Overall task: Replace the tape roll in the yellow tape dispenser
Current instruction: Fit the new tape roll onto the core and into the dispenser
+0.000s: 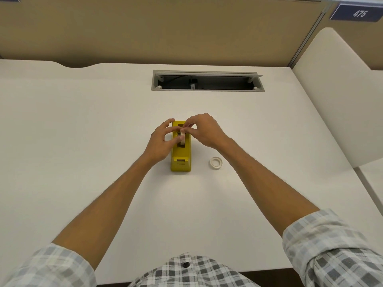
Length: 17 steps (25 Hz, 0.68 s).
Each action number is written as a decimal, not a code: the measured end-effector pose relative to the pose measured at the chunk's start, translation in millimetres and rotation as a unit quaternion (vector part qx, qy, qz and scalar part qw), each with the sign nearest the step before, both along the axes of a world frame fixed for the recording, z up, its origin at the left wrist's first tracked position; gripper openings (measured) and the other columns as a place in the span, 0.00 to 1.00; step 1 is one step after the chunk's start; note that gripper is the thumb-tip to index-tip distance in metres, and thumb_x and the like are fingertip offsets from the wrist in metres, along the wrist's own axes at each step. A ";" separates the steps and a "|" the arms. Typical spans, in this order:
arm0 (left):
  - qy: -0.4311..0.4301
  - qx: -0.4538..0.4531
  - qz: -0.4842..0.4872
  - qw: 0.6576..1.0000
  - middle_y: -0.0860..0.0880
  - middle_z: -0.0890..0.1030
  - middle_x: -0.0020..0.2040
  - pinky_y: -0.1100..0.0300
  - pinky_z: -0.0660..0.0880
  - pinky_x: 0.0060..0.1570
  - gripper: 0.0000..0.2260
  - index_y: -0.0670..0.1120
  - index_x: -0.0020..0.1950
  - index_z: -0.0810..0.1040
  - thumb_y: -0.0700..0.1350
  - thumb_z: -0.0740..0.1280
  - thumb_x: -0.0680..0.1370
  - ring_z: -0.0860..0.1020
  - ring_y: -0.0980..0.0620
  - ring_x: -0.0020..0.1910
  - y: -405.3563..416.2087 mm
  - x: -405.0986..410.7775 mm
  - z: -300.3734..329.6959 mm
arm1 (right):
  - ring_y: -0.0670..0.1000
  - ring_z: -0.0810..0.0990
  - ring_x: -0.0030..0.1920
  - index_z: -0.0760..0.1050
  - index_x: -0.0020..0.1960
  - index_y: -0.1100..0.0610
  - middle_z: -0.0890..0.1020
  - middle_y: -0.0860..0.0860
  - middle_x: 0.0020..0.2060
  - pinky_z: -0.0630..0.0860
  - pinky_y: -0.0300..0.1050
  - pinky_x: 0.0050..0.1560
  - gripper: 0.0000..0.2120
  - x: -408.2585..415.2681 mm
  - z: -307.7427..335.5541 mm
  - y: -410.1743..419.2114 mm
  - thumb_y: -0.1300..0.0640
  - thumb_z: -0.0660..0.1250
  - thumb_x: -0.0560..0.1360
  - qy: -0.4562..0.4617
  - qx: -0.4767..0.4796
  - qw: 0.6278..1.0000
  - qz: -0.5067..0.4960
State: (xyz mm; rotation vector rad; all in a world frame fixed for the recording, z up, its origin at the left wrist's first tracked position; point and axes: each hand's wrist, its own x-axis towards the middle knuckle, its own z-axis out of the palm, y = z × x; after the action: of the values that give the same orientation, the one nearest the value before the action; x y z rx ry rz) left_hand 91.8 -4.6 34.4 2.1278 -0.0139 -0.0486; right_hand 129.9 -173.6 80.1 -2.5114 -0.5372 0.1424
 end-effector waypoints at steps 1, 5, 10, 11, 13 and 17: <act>0.002 -0.002 -0.001 1.000 0.53 0.65 0.75 0.41 0.64 0.69 0.18 0.52 0.64 0.78 0.53 0.70 0.75 0.63 0.49 0.74 0.5 -0.1 0.3 | 0.51 0.82 0.50 0.83 0.56 0.57 0.85 0.53 0.51 0.71 0.40 0.47 0.12 0.0 0.2 0.6 0.50 0.68 0.78 0.000 -0.006 1.000 0.000; 0.000 -0.003 -0.001 1.000 0.53 0.66 0.74 0.42 0.65 0.69 0.21 0.52 0.65 0.77 0.51 0.73 0.73 0.64 0.49 0.73 1.8 -2.2 2.5 | 0.52 0.82 0.50 0.83 0.56 0.57 0.86 0.54 0.52 0.72 0.40 0.47 0.13 1.9 3.2 2.2 0.50 0.68 0.78 -0.002 -0.015 1.000 0.000; -0.014 -0.014 0.005 1.000 0.52 0.68 0.73 0.42 0.66 0.68 0.19 0.53 0.61 0.78 0.49 0.75 0.71 0.65 0.49 0.72 0.9 -3.8 3.9 | 0.52 0.83 0.50 0.84 0.55 0.57 0.86 0.54 0.50 0.79 0.46 0.51 0.14 2.2 6.3 3.7 0.49 0.70 0.76 0.012 -0.012 1.000 -0.003; -0.016 -0.014 0.007 1.000 0.52 0.68 0.73 0.42 0.66 0.68 0.19 0.53 0.60 0.78 0.49 0.75 0.71 0.65 0.49 0.72 0.8 -3.6 4.3 | 0.52 0.83 0.50 0.84 0.55 0.57 0.86 0.54 0.50 0.79 0.46 0.51 0.14 1.7 6.4 4.0 0.49 0.70 0.76 0.012 -0.011 1.000 -0.005; -0.019 -0.008 0.007 1.000 0.52 0.68 0.73 0.42 0.66 0.68 0.18 0.53 0.60 0.77 0.48 0.75 0.71 0.65 0.49 0.72 -0.4 -3.5 4.6 | 0.52 0.83 0.50 0.84 0.56 0.57 0.86 0.54 0.50 0.79 0.47 0.51 0.14 1.1 6.4 4.4 0.49 0.70 0.76 0.010 -0.009 1.000 -0.007; -0.013 -0.007 0.018 1.000 0.53 0.67 0.74 0.43 0.65 0.69 0.16 0.53 0.60 0.76 0.51 0.72 0.73 0.64 0.50 0.72 -5.4 -3.4 3.5 | 0.52 0.83 0.49 0.84 0.56 0.57 0.86 0.54 0.50 0.77 0.43 0.48 0.14 0.8 4.9 6.3 0.50 0.69 0.77 0.003 -0.015 1.000 -0.012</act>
State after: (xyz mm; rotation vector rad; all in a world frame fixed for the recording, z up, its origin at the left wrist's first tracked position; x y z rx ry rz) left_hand 88.4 -10.1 38.0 2.1150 0.0097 -0.0004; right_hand 130.8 -167.4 85.0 -2.5450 -0.5057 0.1511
